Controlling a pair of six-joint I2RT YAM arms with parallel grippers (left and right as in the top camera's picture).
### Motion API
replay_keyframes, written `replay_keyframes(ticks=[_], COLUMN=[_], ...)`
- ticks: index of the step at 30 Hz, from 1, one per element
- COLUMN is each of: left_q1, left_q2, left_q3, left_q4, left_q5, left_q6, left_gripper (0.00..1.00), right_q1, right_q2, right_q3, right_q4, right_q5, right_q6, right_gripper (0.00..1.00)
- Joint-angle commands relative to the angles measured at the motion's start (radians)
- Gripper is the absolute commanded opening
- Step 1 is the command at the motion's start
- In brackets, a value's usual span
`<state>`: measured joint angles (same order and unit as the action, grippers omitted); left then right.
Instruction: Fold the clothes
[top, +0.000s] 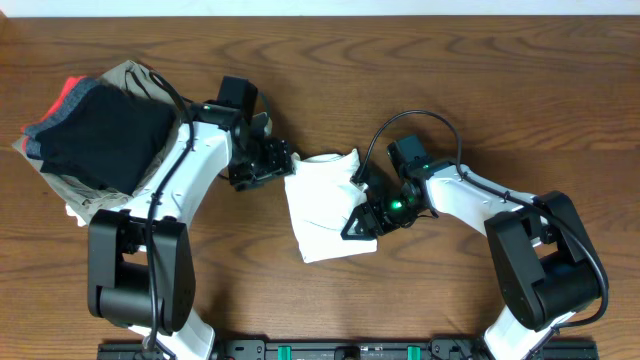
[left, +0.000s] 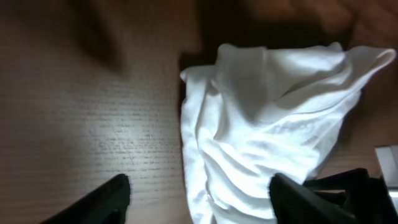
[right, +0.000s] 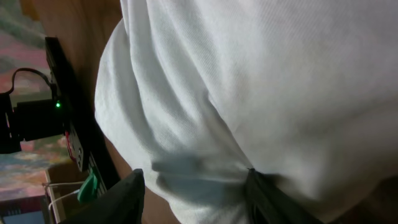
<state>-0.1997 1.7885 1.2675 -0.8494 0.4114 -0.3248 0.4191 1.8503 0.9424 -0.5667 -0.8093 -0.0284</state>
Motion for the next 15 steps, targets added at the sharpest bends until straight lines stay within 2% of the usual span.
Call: replay_keyframes(ticks=[1, 6, 9, 15], left_q1=[-0.004, -0.004, -0.005, -0.018], left_q2=[0.009, 0.009, 0.009, 0.009], left_q3=[-0.059, -0.166, -0.233, -0.342], left_q4=[0.002, 0.116, 0.205, 0.418], left_q5=[-0.006, 0.119, 0.165, 0.240], left_q6=[-0.047, -0.047, -0.047, -0.051], left_gripper=[0.79, 0.81, 0.85, 0.86], right_q1=[-0.007, -0.007, -0.007, -0.007], right_q2=[0.042, 0.042, 0.042, 0.042], right_q3=[-0.012, -0.012, -0.012, -0.012], right_q4=[-0.001, -0.001, -0.001, -0.001], right_q5=[0.132, 0.132, 0.132, 0.132], right_q6=[0.016, 0.016, 0.017, 0.017], right_gripper=[0.52, 0.52, 0.52, 0.52])
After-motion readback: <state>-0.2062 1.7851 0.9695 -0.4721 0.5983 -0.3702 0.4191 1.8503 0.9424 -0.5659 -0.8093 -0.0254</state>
